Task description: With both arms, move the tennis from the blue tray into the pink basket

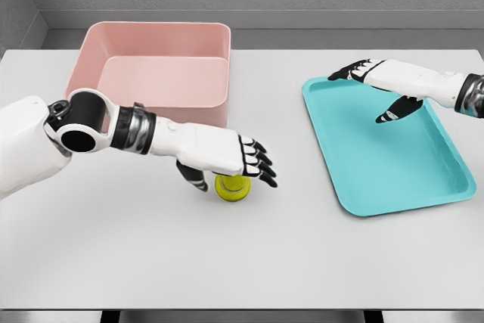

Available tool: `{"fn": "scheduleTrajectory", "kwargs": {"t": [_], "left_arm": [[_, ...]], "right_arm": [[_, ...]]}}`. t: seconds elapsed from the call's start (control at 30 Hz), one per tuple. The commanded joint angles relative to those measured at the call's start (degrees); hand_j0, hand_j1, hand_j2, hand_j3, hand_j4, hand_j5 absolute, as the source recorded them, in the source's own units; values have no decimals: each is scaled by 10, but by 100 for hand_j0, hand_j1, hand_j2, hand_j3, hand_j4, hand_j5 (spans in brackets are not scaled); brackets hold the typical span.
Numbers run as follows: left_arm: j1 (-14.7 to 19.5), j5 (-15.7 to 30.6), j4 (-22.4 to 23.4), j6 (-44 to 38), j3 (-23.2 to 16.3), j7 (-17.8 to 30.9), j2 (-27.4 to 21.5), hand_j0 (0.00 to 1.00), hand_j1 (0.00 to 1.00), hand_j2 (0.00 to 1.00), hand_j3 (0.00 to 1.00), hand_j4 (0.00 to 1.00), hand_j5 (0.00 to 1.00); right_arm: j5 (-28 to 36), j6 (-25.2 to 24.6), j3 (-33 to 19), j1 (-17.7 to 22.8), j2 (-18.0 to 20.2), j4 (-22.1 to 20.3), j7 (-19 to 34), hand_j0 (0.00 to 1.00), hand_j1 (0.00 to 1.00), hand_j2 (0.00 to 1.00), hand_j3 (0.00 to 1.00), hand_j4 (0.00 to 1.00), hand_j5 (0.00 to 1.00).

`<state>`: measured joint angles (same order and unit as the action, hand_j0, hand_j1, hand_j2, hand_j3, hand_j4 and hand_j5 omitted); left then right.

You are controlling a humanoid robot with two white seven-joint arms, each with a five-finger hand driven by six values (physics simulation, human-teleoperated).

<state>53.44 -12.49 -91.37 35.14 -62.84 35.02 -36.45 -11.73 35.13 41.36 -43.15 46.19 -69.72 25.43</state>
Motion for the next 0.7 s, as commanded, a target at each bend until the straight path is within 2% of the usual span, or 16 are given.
{"fn": "scheduleTrajectory", "kwargs": {"t": [0.0, 0.23, 0.67], "left_arm": [[0, 9, 8, -1, -11, 0, 1, 100, 100, 100, 100, 100, 100], [9, 1, 46, -1, -10, 0, 14, 100, 100, 100, 100, 100, 100], [1, -2, 47, -10, -11, 0, 20, 100, 100, 100, 100, 100, 100]], "right_arm": [[4, -1, -1, 0, -1, 0, 0, 100, 100, 100, 100, 100, 100], [4, -1, -1, 0, -1, 0, 0, 100, 100, 100, 100, 100, 100], [4, -1, -1, 1, 0, 0, 0, 100, 100, 100, 100, 100, 100]]}}
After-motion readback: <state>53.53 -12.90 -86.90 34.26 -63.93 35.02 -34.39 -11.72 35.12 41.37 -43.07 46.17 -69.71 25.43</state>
